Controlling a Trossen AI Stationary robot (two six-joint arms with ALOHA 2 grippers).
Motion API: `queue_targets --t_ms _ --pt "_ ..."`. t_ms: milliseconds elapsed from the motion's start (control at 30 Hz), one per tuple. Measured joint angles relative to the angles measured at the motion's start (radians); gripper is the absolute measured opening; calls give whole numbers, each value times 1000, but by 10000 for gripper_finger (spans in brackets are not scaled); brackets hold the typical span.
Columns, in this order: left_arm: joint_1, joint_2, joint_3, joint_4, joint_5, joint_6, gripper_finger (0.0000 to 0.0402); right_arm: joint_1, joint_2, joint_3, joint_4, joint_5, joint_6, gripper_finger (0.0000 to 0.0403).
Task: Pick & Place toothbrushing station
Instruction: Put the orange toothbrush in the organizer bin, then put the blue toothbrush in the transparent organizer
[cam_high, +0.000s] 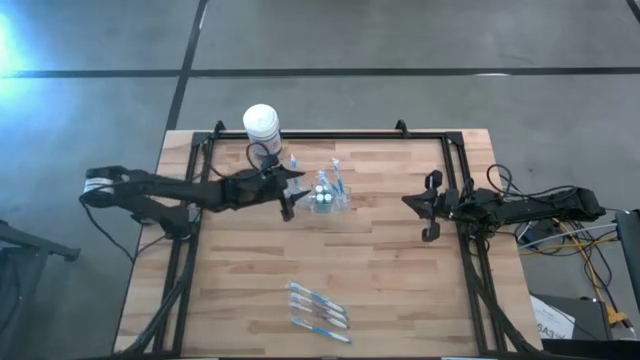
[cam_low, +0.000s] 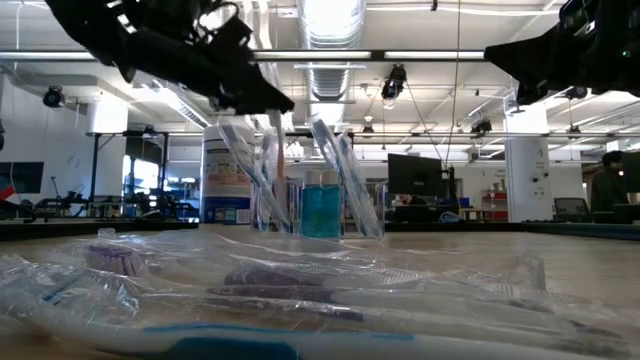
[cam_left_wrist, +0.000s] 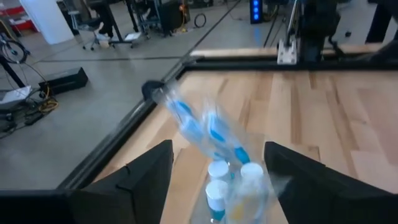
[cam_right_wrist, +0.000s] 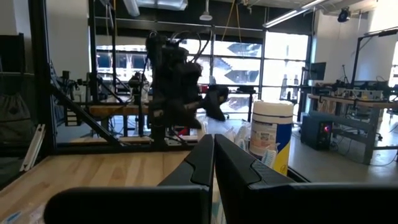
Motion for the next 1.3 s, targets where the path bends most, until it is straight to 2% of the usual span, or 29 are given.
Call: queue_targets --t_ms 400,467,600,767,933,1133,1167,1300 --pt "-8 -260 1 -186 35 24 259 0 2 0 1 1 3 8" --pt "-14 -313 1 -229 91 53 259 0 2 0 0 1 3 8" --pt "-22 -421 1 -347 275 95 258 0 2 0 0 1 3 8" --pt "-22 -561 1 -524 311 89 239 0 2 0 0 1 3 8" --pt "-23 -710 -18 -682 314 91 172 0 2 0 0 1 3 8" --pt "-23 -904 -126 -719 342 80 28 0 2 0 0 1 11 8" --pt "-23 -935 -147 -716 342 73 15 0 2 0 0 1 15 8" --pt "-23 -1038 -238 -613 334 9 9 0 2 0 0 1 14 8"
